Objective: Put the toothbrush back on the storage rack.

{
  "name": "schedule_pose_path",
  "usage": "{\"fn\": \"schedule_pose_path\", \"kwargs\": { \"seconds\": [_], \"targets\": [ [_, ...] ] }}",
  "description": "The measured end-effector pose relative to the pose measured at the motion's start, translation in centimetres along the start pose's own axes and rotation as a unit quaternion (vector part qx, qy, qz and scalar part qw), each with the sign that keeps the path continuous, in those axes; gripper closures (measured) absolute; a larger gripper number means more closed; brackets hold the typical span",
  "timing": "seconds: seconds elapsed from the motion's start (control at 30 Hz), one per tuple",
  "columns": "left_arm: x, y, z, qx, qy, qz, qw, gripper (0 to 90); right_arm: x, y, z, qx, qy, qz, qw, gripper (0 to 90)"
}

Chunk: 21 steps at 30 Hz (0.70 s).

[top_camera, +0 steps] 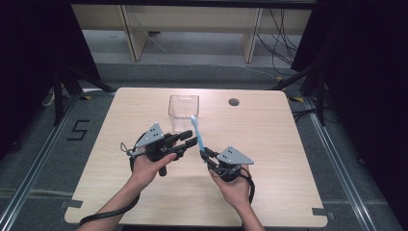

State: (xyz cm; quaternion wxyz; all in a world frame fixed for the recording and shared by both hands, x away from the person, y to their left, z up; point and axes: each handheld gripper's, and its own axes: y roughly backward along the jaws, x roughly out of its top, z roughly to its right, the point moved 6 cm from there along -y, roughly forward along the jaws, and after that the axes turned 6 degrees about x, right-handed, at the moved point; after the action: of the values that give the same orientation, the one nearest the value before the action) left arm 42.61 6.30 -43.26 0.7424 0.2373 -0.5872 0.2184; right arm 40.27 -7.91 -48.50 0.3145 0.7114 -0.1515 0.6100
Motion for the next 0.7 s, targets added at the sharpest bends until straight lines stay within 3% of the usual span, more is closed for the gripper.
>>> {"fn": "schedule_pose_path", "kwargs": {
  "seconds": [0.03,0.17,0.47,0.57,0.7],
  "targets": [
    [-0.1,-0.2,0.0,0.000,0.001,0.000,1.0000,63.5,0.1,-0.1,0.1,-0.003,0.010,0.001,0.9999,79.3],
    [0.0,-0.5,0.1,0.000,0.006,0.003,1.0000,67.3,0.0,0.0,-0.2,-0.003,0.000,-0.009,1.0000,79.3],
    [0.1,-1.1,0.3,-0.005,0.011,0.009,0.9999,75.2,0.4,-0.3,-0.2,-0.002,0.011,0.007,0.9999,79.3],
    [0.1,-1.3,0.4,-0.003,0.012,0.009,0.9999,78.5,0.3,-0.3,-0.4,-0.001,-0.001,-0.001,1.0000,79.3],
    [0.2,-1.4,0.4,-0.005,0.010,0.010,0.9999,81.4,0.4,-0.3,-0.3,-0.011,0.007,-0.006,0.9999,79.2]
  ]
}}
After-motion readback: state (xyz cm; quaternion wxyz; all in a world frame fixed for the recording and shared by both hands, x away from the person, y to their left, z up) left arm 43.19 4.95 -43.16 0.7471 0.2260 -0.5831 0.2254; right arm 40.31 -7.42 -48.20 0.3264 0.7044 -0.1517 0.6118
